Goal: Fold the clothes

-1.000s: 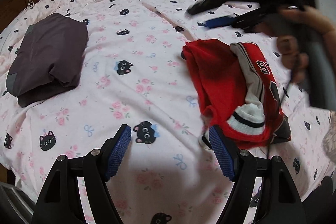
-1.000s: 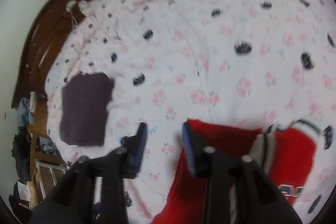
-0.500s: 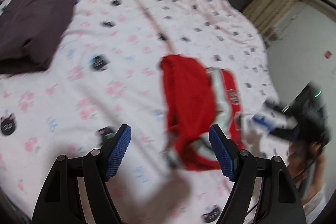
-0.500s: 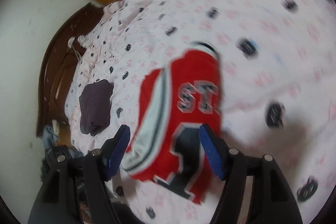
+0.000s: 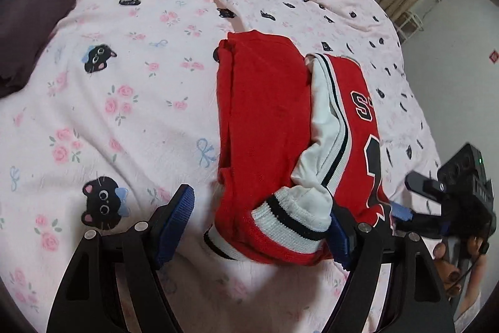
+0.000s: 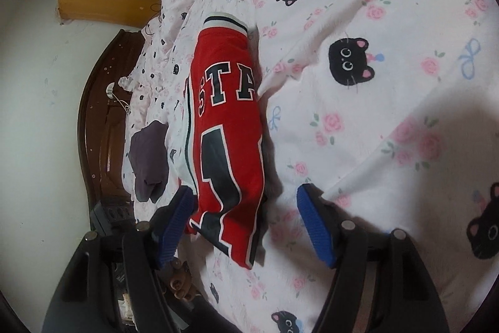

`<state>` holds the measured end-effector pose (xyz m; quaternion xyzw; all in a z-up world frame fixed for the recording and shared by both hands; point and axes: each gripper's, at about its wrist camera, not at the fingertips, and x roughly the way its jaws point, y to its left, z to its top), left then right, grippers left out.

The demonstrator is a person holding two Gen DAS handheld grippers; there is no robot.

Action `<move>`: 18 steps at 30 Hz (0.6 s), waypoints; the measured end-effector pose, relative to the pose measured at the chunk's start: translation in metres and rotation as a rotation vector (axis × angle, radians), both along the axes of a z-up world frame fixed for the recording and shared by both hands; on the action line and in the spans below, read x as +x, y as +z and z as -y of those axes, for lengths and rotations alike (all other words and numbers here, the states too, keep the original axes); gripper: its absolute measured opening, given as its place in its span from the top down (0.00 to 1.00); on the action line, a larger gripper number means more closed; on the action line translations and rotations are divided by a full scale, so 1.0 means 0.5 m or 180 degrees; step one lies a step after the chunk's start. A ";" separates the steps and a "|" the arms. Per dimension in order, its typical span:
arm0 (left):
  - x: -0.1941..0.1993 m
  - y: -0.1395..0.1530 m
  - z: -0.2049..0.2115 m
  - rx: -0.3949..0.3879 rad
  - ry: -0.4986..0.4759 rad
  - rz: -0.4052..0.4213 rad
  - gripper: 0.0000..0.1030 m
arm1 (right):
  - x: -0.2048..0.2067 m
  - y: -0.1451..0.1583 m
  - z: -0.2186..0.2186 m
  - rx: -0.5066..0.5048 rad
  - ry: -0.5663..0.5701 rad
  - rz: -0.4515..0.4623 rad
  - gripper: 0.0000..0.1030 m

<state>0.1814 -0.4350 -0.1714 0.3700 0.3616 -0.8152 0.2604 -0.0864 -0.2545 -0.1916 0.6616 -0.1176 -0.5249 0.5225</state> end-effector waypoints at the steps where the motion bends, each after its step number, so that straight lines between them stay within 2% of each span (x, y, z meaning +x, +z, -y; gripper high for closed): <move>1: 0.001 0.000 -0.001 -0.0017 0.0008 -0.0001 0.28 | 0.000 -0.003 0.004 0.0002 0.0001 0.0014 0.31; 5: 0.014 -0.008 0.017 0.0164 0.0087 -0.0146 0.28 | 0.002 -0.013 0.027 -0.0051 0.0011 0.0061 0.25; 9: 0.026 -0.018 0.043 0.0435 0.0156 -0.0313 0.30 | 0.014 -0.010 0.055 -0.0096 0.0061 0.0006 0.25; 13: 0.039 -0.025 0.052 0.0574 0.0179 -0.0392 0.30 | 0.041 -0.007 0.086 0.0099 0.0161 -0.0290 0.24; 15: 0.041 -0.026 0.054 0.0597 0.0177 -0.0403 0.31 | 0.060 0.000 0.099 0.0152 0.0183 -0.0446 0.13; 18: 0.043 -0.026 0.054 0.0597 0.0172 -0.0401 0.31 | 0.085 0.012 0.108 0.0161 0.0214 -0.0606 0.11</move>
